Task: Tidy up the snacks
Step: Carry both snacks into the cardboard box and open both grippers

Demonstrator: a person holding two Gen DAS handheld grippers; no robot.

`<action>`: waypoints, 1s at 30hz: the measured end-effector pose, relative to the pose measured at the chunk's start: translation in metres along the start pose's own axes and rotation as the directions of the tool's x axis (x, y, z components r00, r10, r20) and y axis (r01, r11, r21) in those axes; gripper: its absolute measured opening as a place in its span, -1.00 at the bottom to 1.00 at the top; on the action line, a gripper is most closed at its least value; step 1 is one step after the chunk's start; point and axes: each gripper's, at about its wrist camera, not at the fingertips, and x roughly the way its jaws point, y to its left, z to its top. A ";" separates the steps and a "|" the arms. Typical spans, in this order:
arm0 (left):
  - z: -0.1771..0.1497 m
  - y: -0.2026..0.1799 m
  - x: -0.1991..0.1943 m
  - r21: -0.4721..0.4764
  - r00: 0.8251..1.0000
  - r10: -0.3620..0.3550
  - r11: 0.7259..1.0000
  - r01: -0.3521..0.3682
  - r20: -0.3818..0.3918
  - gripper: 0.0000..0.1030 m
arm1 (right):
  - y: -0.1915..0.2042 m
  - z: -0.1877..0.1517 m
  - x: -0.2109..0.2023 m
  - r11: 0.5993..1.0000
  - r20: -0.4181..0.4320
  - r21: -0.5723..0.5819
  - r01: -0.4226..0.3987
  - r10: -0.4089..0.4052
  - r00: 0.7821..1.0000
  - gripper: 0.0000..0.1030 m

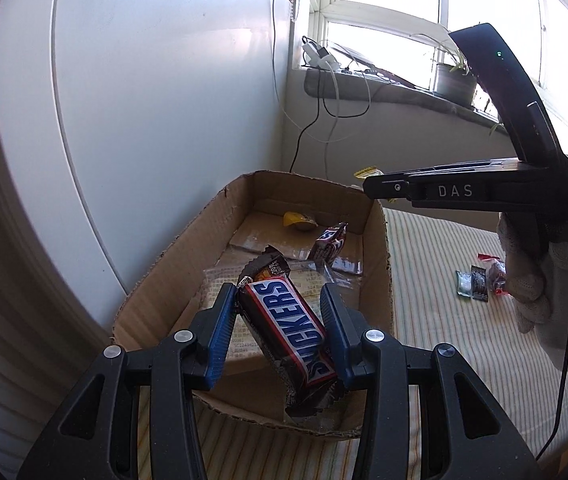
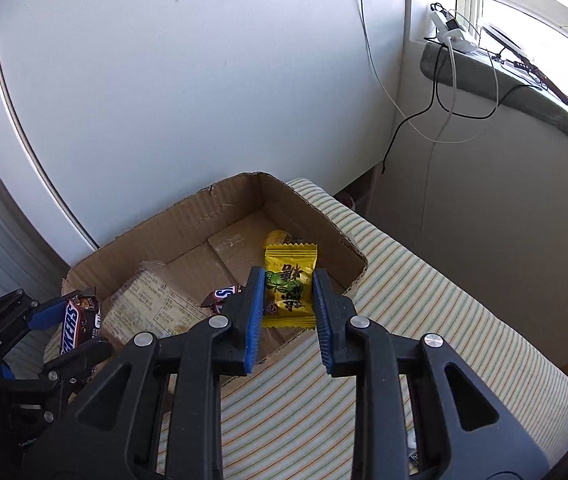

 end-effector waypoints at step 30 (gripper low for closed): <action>0.005 -0.015 -0.015 0.037 0.999 0.042 0.998 -0.043 0.035 -0.19 | 0.004 -0.003 -0.012 1.000 0.030 0.009 -0.028 0.028 0.999 0.05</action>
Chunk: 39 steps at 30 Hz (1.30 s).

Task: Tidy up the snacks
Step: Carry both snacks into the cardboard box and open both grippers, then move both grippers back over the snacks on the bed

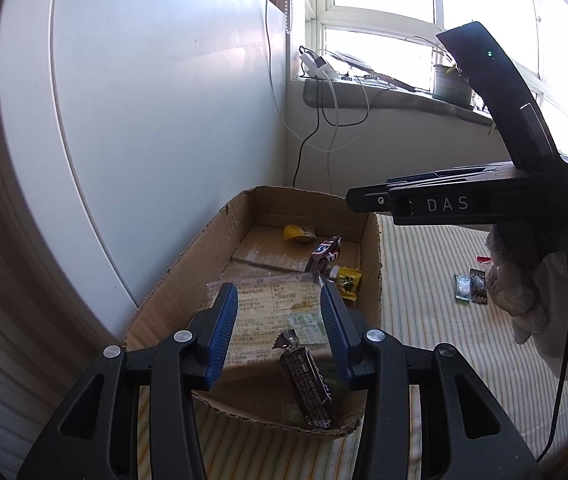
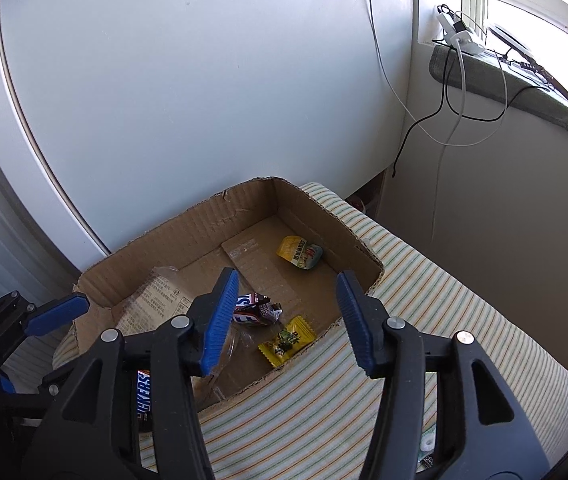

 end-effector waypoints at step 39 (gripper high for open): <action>0.004 -0.132 -0.021 0.176 0.983 -0.185 0.968 0.180 0.013 0.25 | -0.115 -0.155 -0.206 0.925 0.096 0.196 0.326 -0.348 0.932 0.74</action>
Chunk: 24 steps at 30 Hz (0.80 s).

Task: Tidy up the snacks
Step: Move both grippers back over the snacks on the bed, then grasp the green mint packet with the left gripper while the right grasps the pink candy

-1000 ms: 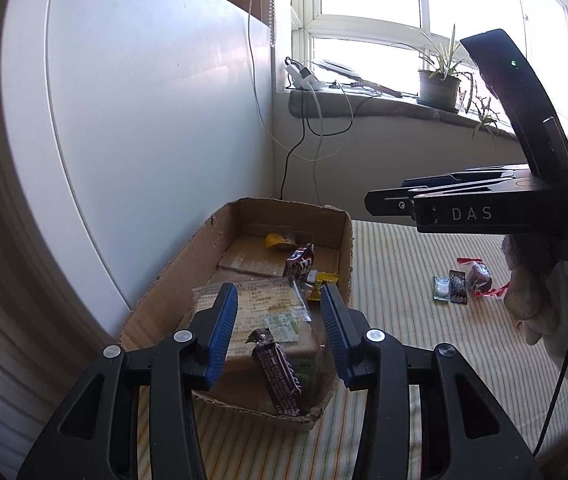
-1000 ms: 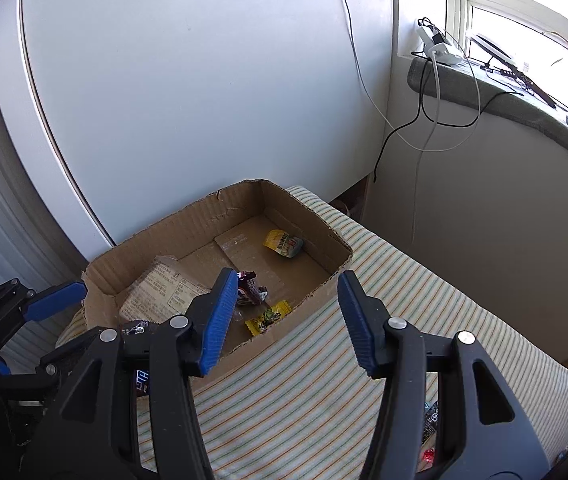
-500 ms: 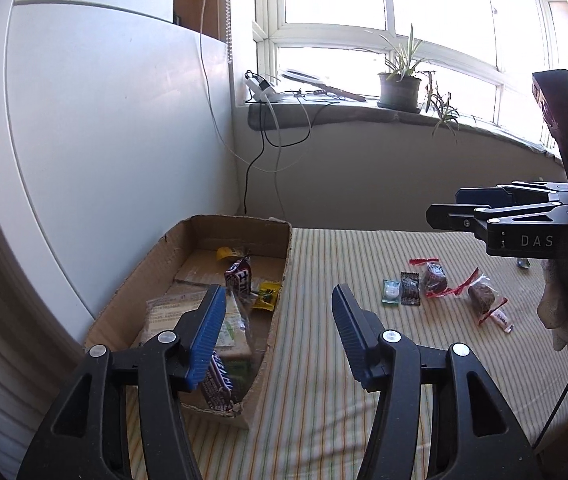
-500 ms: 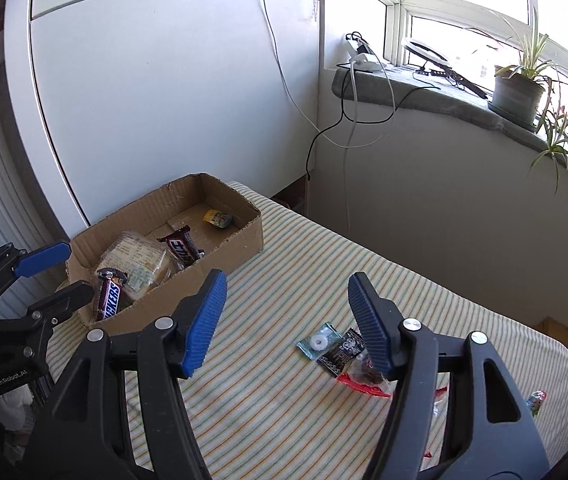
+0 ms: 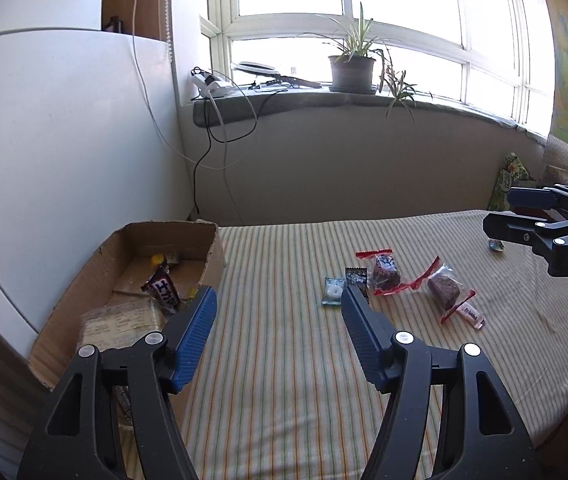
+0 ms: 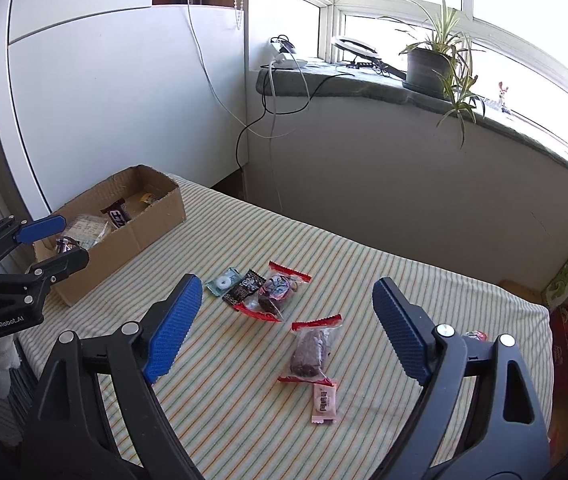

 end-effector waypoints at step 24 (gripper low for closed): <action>-0.011 -0.048 0.113 0.029 0.972 -0.114 0.992 0.123 -0.205 -0.48 | -0.049 -0.084 0.037 0.998 -0.171 0.065 -0.012 0.023 0.985 0.42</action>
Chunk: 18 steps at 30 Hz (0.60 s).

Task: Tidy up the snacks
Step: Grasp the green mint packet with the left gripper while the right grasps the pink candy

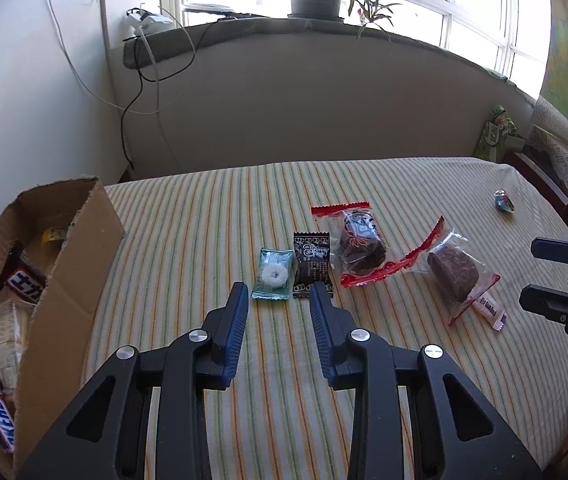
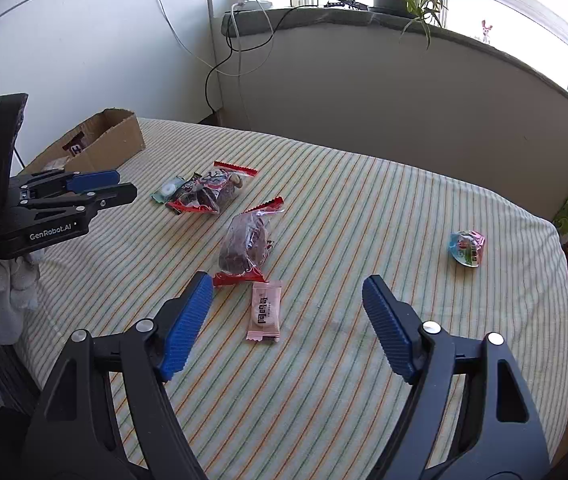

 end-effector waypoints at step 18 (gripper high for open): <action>0.011 0.003 0.039 0.043 0.995 -0.040 0.998 0.045 -0.091 -0.50 | 0.016 0.001 0.040 0.999 -0.094 -0.005 -0.041 0.040 0.995 0.12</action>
